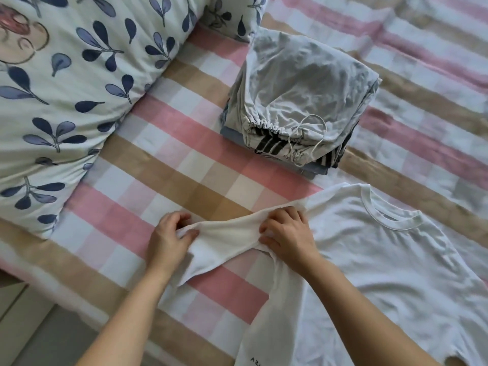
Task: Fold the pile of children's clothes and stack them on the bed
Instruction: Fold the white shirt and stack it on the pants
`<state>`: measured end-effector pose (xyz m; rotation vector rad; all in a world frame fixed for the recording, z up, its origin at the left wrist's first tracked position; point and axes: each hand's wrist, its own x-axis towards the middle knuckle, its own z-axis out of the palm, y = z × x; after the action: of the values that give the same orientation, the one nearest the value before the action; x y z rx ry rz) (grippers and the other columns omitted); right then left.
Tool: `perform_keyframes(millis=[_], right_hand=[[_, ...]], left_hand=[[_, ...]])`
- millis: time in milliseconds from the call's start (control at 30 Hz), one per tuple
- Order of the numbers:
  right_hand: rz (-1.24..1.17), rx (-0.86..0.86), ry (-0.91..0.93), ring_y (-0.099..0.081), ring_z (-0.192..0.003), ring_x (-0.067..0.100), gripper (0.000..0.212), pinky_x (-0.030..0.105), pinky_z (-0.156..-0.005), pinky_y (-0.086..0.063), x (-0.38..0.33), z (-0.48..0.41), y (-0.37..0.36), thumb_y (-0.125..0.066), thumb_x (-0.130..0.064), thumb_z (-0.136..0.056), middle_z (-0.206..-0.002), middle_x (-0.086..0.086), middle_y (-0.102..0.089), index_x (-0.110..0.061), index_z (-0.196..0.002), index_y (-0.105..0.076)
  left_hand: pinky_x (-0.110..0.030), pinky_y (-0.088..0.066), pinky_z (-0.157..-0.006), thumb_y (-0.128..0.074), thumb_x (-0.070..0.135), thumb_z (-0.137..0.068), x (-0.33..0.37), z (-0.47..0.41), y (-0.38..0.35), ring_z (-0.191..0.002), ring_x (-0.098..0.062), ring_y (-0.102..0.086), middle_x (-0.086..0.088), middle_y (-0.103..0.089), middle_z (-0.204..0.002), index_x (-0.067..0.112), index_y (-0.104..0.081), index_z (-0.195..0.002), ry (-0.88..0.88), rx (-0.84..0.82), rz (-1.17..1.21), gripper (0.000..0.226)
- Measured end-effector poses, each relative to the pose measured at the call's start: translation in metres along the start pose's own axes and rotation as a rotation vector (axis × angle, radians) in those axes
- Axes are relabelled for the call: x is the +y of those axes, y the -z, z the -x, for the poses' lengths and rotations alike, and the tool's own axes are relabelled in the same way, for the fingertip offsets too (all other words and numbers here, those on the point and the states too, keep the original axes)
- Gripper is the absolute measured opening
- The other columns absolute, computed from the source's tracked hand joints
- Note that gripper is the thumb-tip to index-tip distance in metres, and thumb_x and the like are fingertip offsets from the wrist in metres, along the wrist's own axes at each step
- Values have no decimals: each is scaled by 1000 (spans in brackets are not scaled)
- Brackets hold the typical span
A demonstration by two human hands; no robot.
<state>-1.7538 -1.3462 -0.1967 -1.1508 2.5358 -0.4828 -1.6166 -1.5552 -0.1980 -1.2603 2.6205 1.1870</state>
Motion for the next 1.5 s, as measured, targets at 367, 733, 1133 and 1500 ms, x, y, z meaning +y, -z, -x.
perform_keyframes(millis=[367,733,1133,1500], right_hand=[[-30,175,96,-45,-97,20,32,37,-86,-40,-18,12,-36,-85,-25,-57,-92,-1,-67,-20,-84,-71],[106,229,-117,-48,-105,29,33,49,-97,-32,29,-8,6,-45,-32,-75,-104,9,-65,-15,-86,-71],[58,442,-412,-61,-86,39,32,44,-79,-44,45,-56,4,-51,-31,-82,-88,18,-67,-7,-88,-71],[-760,222,-287,-57,-87,7,23,19,-75,-45,-86,-24,-23,-55,-2,-87,-95,-2,-63,-19,-95,-67]], left_hand=[[-26,-39,-89,-48,51,-85,-57,86,-1,-100,-15,-48,1,-58,-107,17,-59,-104,-455,40,-182,41],[-3,-37,-57,-65,13,-84,-25,24,31,-65,7,-54,15,-60,-70,17,-60,-82,22,350,311,7],[-26,-32,-59,-65,15,-85,-7,-112,28,-69,-23,-50,-10,-59,-74,1,-59,-87,-51,373,123,15],[-39,-49,-76,-70,7,-79,2,-62,50,-93,-25,-61,-8,-62,-104,17,-49,-120,104,228,289,47]])
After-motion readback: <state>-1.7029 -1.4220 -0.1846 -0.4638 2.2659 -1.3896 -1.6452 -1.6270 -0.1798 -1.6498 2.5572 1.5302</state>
